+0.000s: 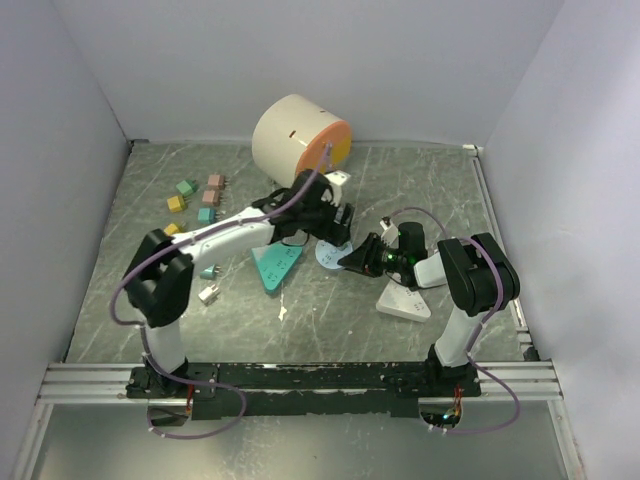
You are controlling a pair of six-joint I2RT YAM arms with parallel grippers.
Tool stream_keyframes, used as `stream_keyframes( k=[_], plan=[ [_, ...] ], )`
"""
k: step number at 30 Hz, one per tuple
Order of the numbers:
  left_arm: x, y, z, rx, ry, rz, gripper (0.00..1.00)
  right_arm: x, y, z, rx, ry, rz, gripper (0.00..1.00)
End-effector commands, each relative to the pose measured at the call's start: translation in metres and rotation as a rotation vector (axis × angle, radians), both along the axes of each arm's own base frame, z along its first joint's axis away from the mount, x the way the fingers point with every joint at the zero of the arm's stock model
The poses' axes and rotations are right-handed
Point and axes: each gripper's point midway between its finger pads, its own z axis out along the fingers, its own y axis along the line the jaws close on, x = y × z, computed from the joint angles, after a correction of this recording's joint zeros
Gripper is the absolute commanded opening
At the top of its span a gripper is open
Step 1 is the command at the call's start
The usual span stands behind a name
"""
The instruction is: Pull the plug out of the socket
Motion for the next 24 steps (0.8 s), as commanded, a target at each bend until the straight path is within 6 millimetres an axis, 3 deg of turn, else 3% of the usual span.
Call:
stream_keyframes(
  k=[1, 10, 16, 19, 22, 24],
  plan=[
    [0.009, -0.010, -0.016, 0.173, -0.069, -0.004, 0.90, -0.021, -0.024, -0.051, -0.175, 0.109, -0.044, 0.00],
    [0.001, -0.033, -0.045, 0.197, -0.034, -0.034, 0.84, -0.021, -0.023, -0.049, -0.172, 0.105, -0.041, 0.00],
    [0.006, -0.035, -0.059, 0.233, -0.028, -0.002, 0.67, -0.021, -0.023, -0.050, -0.169, 0.108, -0.039, 0.00],
    [0.008, -0.037, -0.058, 0.232, -0.029, 0.001, 0.53, -0.021, -0.023, -0.050, -0.172, 0.108, -0.042, 0.00],
    [0.004, -0.036, -0.052, 0.213, -0.029, 0.001, 0.21, -0.021, -0.023, -0.051, -0.174, 0.110, -0.042, 0.00],
    [-0.003, -0.038, -0.044, 0.175, -0.026, -0.024, 0.08, -0.021, -0.023, -0.052, -0.173, 0.115, -0.042, 0.00]
  ],
)
